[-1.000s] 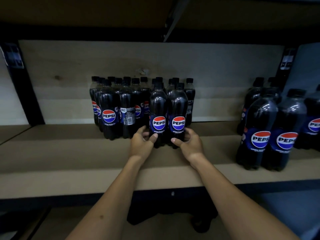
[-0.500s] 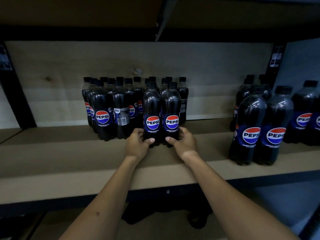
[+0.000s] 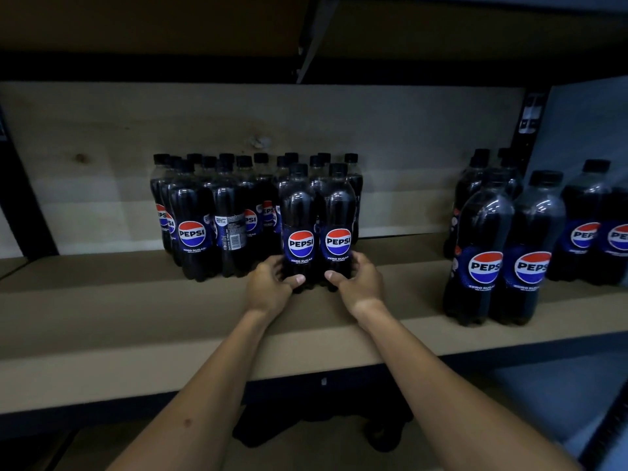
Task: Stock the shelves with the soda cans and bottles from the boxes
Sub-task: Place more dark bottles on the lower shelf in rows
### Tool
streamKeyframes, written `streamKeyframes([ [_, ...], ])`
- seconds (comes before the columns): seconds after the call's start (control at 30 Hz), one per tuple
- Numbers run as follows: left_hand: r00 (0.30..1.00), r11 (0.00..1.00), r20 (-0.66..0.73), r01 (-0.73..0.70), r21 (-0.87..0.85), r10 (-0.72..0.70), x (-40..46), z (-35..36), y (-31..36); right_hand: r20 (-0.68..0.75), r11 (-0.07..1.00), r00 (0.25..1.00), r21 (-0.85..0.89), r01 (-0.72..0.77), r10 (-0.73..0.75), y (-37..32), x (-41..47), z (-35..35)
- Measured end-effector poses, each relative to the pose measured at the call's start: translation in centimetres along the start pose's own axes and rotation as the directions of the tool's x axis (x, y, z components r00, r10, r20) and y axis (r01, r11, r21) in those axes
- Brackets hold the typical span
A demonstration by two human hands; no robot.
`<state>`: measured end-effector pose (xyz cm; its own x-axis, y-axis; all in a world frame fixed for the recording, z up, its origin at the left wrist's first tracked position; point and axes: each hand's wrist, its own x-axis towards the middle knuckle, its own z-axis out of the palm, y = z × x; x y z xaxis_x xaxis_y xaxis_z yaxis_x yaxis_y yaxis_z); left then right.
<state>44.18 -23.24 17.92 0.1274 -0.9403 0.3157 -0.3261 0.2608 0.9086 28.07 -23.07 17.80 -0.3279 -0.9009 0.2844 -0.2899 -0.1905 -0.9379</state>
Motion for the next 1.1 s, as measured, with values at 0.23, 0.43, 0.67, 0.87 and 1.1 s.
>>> streamKeyframes([
  [0.23, 0.998, 0.995, 0.014, -0.068, 0.074, 0.067, 1.0, 4.8, 1.1, -0.166, 0.995, 0.984, -0.057, -0.078, 0.067, 0.5, 1.5, -1.9],
  [0.43, 0.997, 0.992, 0.031, -0.073, 0.104, 0.070, 3.2, 8.8, 1.4, -0.170, 0.994, 0.983, -0.071, -0.082, 0.069, 1.6, 3.9, -4.5],
  [0.67, 0.997, 0.986, 0.036, -0.068, 0.151, 0.064, 5.1, 11.1, 1.2, -0.169, 0.989, 0.984, -0.122, -0.077, 0.056, 2.9, 6.2, -5.1],
  [0.87, 0.998, 0.993, 0.039, -0.052, 0.110, 0.048, 5.2, 10.8, 0.9, -0.152, 0.995, 0.987, -0.080, -0.055, 0.043, 3.1, 5.9, -5.4],
  [1.1, 0.997, 0.995, 0.056, -0.056, 0.087, 0.051, 4.2, 10.1, 1.2, -0.107, 0.998, 0.994, -0.040, -0.042, 0.037, 2.9, 4.9, -6.1],
])
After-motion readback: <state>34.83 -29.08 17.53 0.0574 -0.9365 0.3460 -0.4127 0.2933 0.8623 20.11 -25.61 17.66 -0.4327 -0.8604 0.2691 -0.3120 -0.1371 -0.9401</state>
